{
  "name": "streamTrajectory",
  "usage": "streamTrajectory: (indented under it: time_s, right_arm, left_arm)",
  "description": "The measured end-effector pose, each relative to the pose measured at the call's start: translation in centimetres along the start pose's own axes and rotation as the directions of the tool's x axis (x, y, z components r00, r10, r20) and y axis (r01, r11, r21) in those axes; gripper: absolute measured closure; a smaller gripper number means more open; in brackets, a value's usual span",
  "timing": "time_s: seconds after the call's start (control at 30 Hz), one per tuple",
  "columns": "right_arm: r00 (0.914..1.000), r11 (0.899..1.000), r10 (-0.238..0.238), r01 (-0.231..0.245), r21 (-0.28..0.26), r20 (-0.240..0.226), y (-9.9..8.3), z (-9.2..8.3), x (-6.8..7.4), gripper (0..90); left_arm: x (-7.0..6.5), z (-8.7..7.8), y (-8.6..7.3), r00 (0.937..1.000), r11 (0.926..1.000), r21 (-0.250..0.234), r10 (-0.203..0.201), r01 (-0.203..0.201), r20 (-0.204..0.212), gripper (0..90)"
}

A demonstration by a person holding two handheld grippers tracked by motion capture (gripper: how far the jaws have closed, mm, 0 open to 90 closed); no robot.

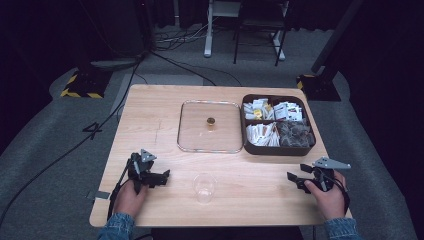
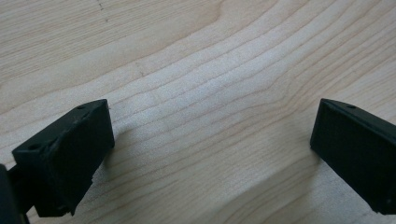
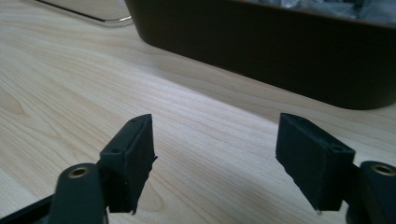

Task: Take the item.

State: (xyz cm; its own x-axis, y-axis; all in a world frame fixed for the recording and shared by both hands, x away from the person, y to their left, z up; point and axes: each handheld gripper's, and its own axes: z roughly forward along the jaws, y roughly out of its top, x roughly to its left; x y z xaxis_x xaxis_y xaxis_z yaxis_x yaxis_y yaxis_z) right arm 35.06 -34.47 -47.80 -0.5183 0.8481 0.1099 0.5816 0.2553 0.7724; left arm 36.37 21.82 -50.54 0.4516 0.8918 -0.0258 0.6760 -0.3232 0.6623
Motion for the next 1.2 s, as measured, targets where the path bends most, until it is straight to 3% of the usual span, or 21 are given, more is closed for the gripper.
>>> streamTrajectory:
  time_s: [0.23, 0.47, 0.63, 0.73, 0.8, 0.97, 1.2]
  right_arm:
    - [0.9985, 0.999, 0.052, -0.053, -0.013, -0.014, 1.1, -1.4, -0.6, 35.3]
    - [0.9992, 0.994, 0.024, -0.02, -0.103, 0.032, 2.5, -2.5, -0.8, 31.4]
    - [0.998, 0.992, 0.029, -0.022, -0.121, 0.056, 4.2, -2.7, -1.0, 30.9]
    - [0.9982, 0.993, 0.014, -0.006, -0.122, 0.059, 5.1, -2.6, -1.1, 32.7]
    - [0.9962, 0.993, 0.0, 0.01, -0.12, 0.087, 6.3, -2.6, -1.6, 34.2]
    - [0.9941, 0.992, 0.028, -0.015, -0.123, 0.105, 7.9, -2.4, -3.1, 38.0]
    - [0.9892, 0.995, 0.002, 0.012, -0.094, 0.147, 9.8, -1.7, -4.6, 41.4]
  left_arm:
    - [0.0, 0.0, 0.0, 1.0, 1.0, 0.0, 0.0, 0.0, 0.0, 0.0]
    - [0.0, 0.0, 0.0, 1.0, 1.0, -0.002, 0.0, 0.0, -0.001, 0.0]
    - [0.0, 0.0, 0.0, 1.0, 1.0, -0.001, 0.0, 0.0, 0.001, 0.0]
    - [0.0, 0.0, 0.0, 1.0, 1.0, 0.0, 0.0, 0.0, 0.0, 0.0]
    - [0.0, 0.0, 0.0, 1.0, 1.0, 0.0, 0.0, 0.0, 0.0, 0.0]
    - [0.0, 0.0, 0.0, 1.0, 1.0, 0.0, 0.0, 0.0, 0.0, 0.0]
    - [0.0, 0.0, 0.0, 1.0, 1.0, 0.0, 0.0, 0.0, 0.0, 0.0]
